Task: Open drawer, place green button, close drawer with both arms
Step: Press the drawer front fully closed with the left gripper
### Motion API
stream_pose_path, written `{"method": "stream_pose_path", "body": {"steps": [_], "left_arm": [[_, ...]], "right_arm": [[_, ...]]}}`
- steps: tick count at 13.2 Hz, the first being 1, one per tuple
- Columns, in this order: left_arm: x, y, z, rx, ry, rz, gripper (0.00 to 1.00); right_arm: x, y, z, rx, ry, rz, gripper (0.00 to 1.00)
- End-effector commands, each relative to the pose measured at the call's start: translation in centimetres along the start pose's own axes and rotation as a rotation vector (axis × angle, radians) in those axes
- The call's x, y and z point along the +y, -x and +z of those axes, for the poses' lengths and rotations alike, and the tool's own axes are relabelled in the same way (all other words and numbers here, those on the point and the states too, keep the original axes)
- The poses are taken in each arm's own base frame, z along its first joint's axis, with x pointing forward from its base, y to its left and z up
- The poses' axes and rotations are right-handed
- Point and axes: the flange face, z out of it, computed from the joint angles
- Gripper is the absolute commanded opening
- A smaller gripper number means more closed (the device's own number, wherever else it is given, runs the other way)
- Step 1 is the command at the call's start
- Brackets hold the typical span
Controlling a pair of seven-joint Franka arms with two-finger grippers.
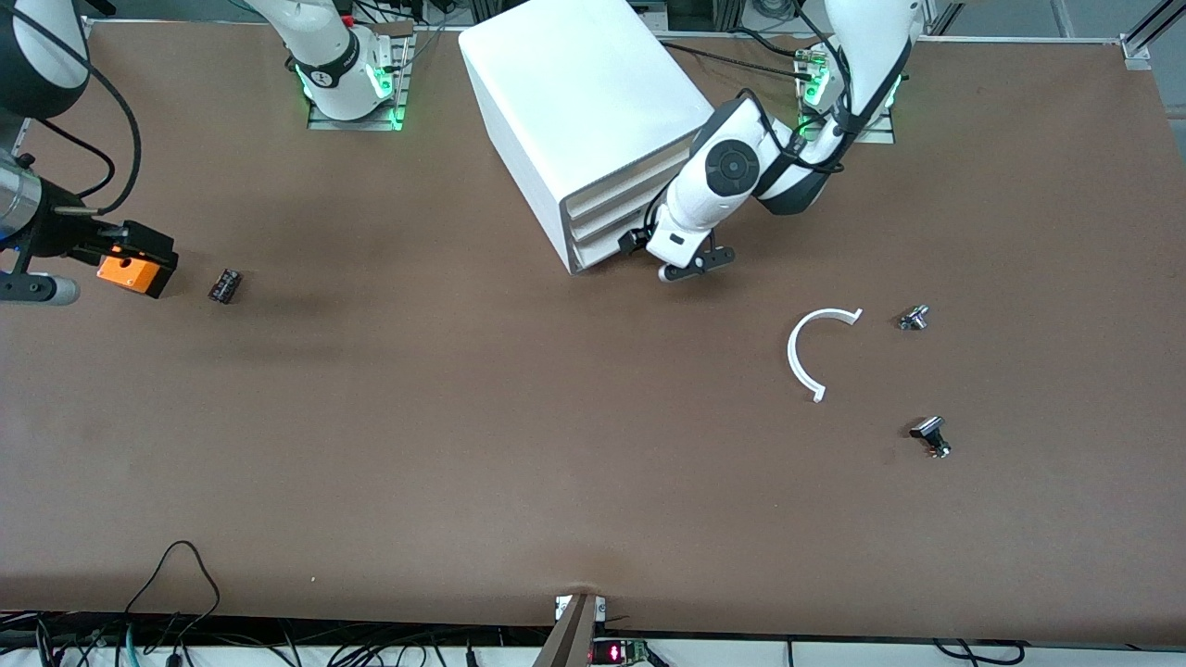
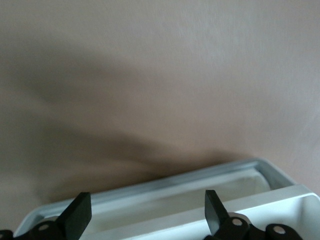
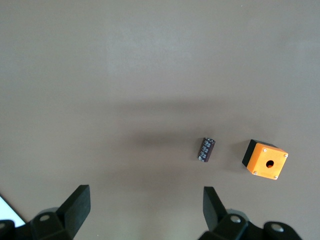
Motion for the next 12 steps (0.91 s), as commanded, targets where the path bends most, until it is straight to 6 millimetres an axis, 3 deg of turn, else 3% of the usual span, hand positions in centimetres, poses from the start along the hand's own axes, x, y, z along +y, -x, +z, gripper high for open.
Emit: {"method": "stream_pose_path", "body": {"steps": [1,2,6,8,11,12], "left_arm": [[-0.8,2.0,0.3,-0.022,-0.023,0.009,1.00],[-0.9,2.0,0.4,-0.025,-0.027,0.009,1.00],[-1.2,1.6,-0.4,-0.025,-0.036,0.002,1.00],[-1.2,0.9,-1.8,0.001,-0.013,-0.005,1.00],[-2.5,-3.8,-10.4,0.134,0.091,-0.029,1.00],[-3.8,-6.2,-13.1,0.175,0.122,-0.034,1.00]], "right_arm": [[0.7,2.7,0.3,0.012,0.003,-0.101,1.00],[1.5,2.5,0.3,0.018,-0.001,-0.122,1.00],[1.3,2.5,0.4,0.015,-0.006,0.013,1.00],[1.4,2.5,0.5,0.012,-0.007,0.014,1.00],[1.4,2.5,0.3,0.018,-0.008,0.015,1.00],[1.5,2.3,0.3,0.024,-0.016,0.020,1.00]]}}
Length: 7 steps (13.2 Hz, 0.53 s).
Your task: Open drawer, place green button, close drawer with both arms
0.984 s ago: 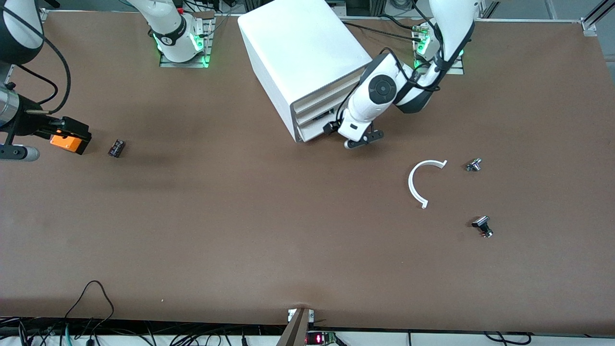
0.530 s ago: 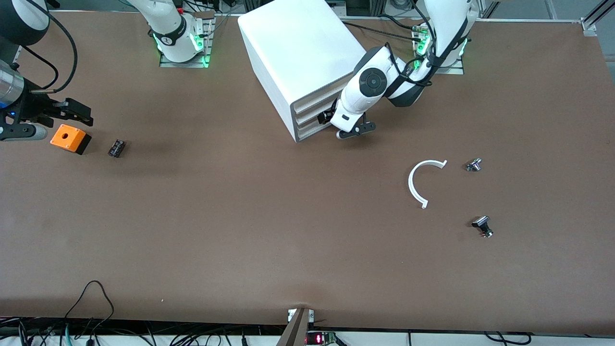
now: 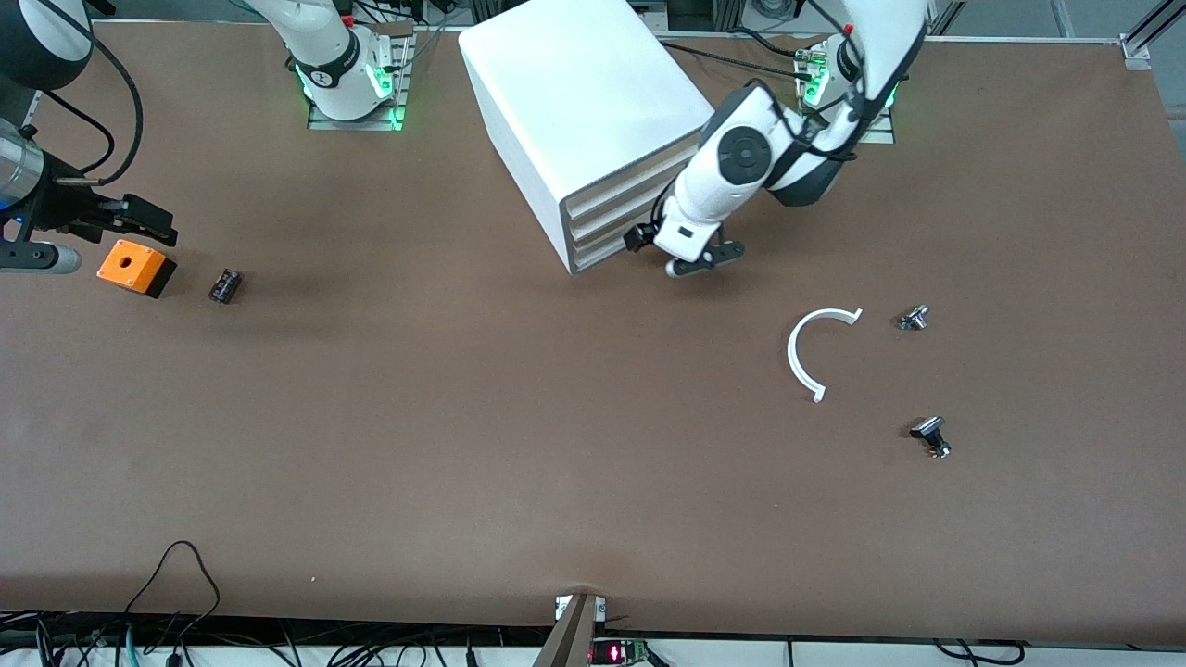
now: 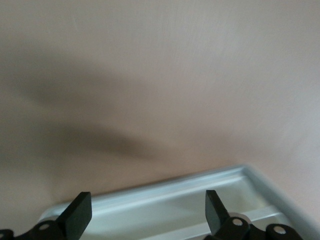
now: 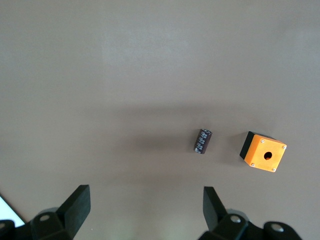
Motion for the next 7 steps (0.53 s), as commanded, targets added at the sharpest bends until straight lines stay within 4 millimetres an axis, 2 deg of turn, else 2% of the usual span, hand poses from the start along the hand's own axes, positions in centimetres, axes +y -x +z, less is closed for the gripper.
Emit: {"method": "stream_pose_path", "body": {"steps": [1,3,5,6,7], "left_arm": [[-2.8,-5.7,-8.4,0.118,0.080,-0.005,1.00],[-4.6,-9.6,-12.8,0.193,0.120,0.010,1.00],[-6.1,-10.6,-15.9,0.221,0.091,0.062,1.00],[-7.2,-11.3,-17.9,0.212,0.065,0.076,1.00],[-8.7,-12.4,-20.7,0.184,0.034,0.095,1.00]], "right_arm": [[0.1,0.1,-1.0,0.033,-0.034,0.038,1.00],[0.2,0.0,-1.8,0.048,-0.039,0.044,1.00],[0.3,-0.2,-1.5,0.045,-0.030,0.034,1.00],[0.2,-0.2,-1.3,0.031,-0.034,0.040,1.00],[1.3,-0.5,-0.6,0.019,-0.043,0.057,1.00]]}}
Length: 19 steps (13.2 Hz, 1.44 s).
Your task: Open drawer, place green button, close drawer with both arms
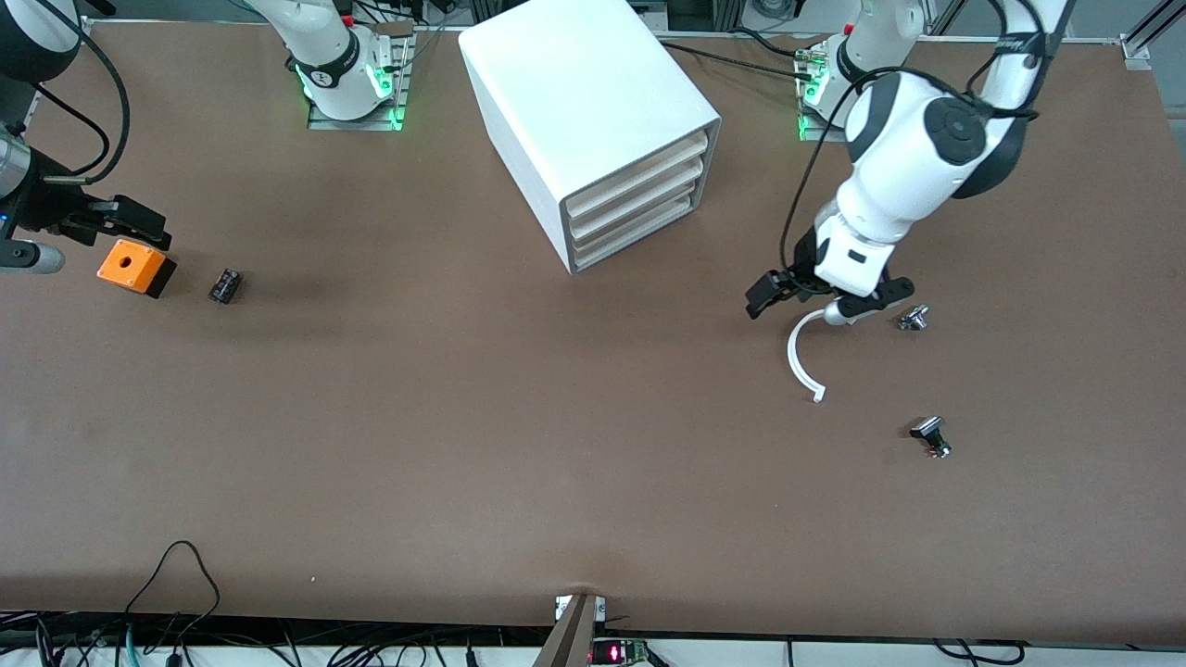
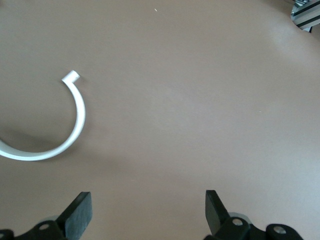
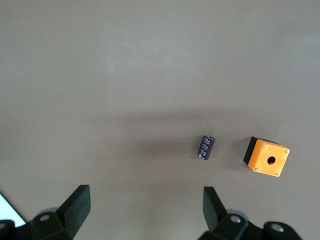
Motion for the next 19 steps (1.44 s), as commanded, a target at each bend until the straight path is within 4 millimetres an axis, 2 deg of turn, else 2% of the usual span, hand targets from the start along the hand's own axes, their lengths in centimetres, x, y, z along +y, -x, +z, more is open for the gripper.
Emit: {"method": "stream_pose_path", "body": {"steps": [1,3,4,7,9,12,16,19], "left_arm": [[-2.7,-2.7,-7.1,-0.058,-0.052,0.111,1.00],[-5.5,-4.8,-12.3,-0.068,-0.097,0.213,1.00],[-6.4,-5.1,-14.4,-0.071,-0.130,0.242,1.00],[-7.2,-4.8,-18.1,-0.052,-0.313,0.310,1.00],[-7.3,-4.6,-18.7,-0.038,-0.345,0.335,1.00],[-7.3,-4.6,-18.6,-0.043,-0.360,0.401,1.00],[-8.5,-5.1,-18.5,-0.042,-0.347,0.376,1.00],[-8.2,-5.1,-18.9,-0.045,-0.344,0.371,1.00]], "right_arm": [[2.2,-0.4,0.6,-0.010,-0.025,0.040,1.00],[2.4,-0.4,0.4,-0.007,-0.023,0.042,1.00],[2.2,-0.5,0.4,-0.007,-0.023,0.039,1.00],[2.2,-0.4,0.2,-0.002,-0.018,0.028,1.00],[2.1,-0.3,0.0,0.002,-0.014,-0.033,1.00],[2.1,-0.3,-0.4,0.009,-0.015,-0.025,1.00],[1.9,-0.3,-0.9,0.016,-0.008,-0.036,1.00],[1.9,-0.3,-1.0,0.015,-0.008,-0.038,1.00]]}}
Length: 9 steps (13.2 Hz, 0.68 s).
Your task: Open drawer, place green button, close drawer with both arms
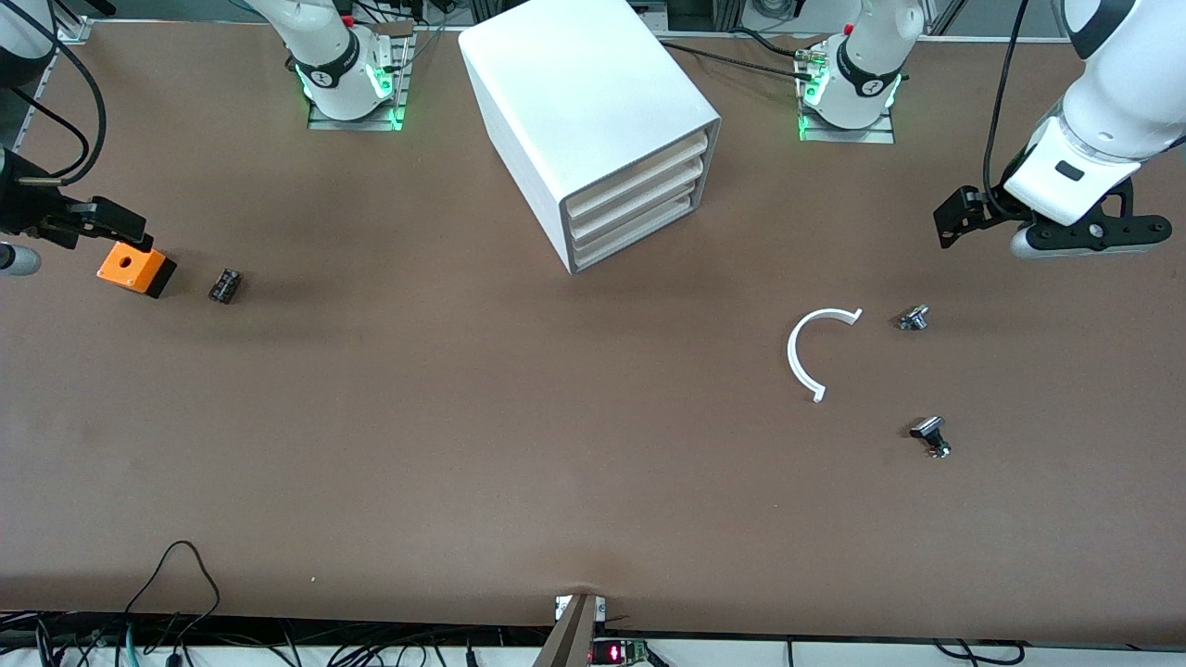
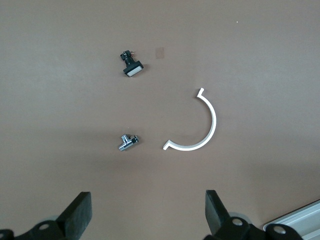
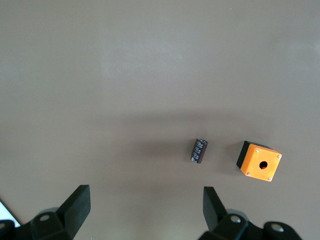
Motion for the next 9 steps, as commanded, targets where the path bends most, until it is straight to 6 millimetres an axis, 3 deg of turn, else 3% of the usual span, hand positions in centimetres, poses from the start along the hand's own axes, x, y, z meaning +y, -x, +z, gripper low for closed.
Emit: {"method": "stream_pose_path", "body": {"steps": [1,6,9], "left_arm": [[0.1,0.1,-1.0,0.002,-0.008,0.025,1.00],[0.3,0.4,-1.3,0.011,0.019,0.067,1.00],[-1.8,0.8,-0.5,0.018,0.067,0.058,1.00]], "right_arm": [[-0.1,0.1,-0.7,0.003,-0.004,-0.021,1.00],[-0.3,0.2,-0.8,0.005,-0.004,-0.016,1.00],[-0.3,0.2,-0.9,0.008,-0.004,-0.007,1.00]]}}
